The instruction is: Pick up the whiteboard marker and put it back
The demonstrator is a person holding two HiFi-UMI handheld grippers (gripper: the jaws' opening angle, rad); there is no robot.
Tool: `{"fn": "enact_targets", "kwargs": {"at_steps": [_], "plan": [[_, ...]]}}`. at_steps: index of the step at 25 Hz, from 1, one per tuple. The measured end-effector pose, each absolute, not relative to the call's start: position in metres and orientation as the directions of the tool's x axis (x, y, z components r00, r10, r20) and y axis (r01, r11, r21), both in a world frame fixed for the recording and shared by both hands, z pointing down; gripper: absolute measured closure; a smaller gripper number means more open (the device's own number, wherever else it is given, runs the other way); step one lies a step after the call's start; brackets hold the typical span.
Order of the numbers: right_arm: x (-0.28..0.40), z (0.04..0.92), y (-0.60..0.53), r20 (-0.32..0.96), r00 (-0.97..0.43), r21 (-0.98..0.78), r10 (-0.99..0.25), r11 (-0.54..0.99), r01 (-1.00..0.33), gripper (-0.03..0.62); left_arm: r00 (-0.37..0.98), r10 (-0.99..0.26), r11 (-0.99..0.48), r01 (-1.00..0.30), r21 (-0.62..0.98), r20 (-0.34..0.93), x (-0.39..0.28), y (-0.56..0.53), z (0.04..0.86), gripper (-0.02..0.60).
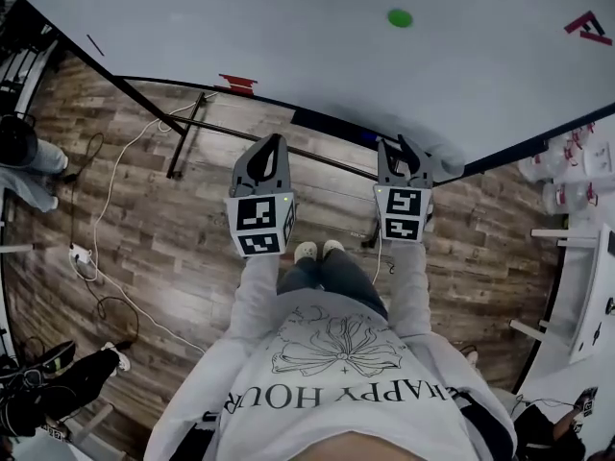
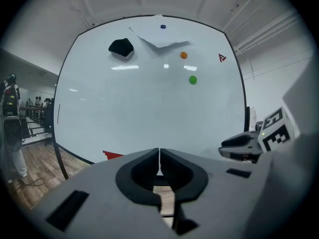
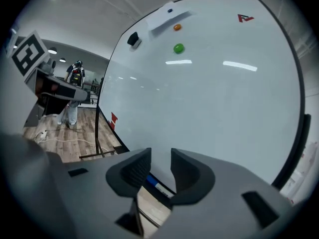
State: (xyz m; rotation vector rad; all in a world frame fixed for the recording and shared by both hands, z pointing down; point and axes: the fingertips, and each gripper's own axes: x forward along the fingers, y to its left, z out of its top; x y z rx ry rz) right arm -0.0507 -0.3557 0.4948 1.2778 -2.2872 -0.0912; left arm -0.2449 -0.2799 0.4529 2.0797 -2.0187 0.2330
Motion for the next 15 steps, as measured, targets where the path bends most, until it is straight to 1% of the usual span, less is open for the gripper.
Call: {"fn": "enact_targets", "kwargs": {"at_steps": [9, 15], "plan": [[-0.062, 0.532, -0.388, 0.537, -0.379, 0.471, -0.754, 0.64, -0.607, 0.451, 0.012, -0.949, 0.011, -0.998, 0.069, 0.316, -0.256, -0.306, 0.468, 0.572], [-0.064, 0.571, -0.4, 0.664, -0.315, 0.553, -0.678, 0.729, -0.403, 0.451, 0.001, -0.939, 0.026, -0.997, 0.075, 0.344, -0.259, -0.313, 0.479, 0.572]]}}
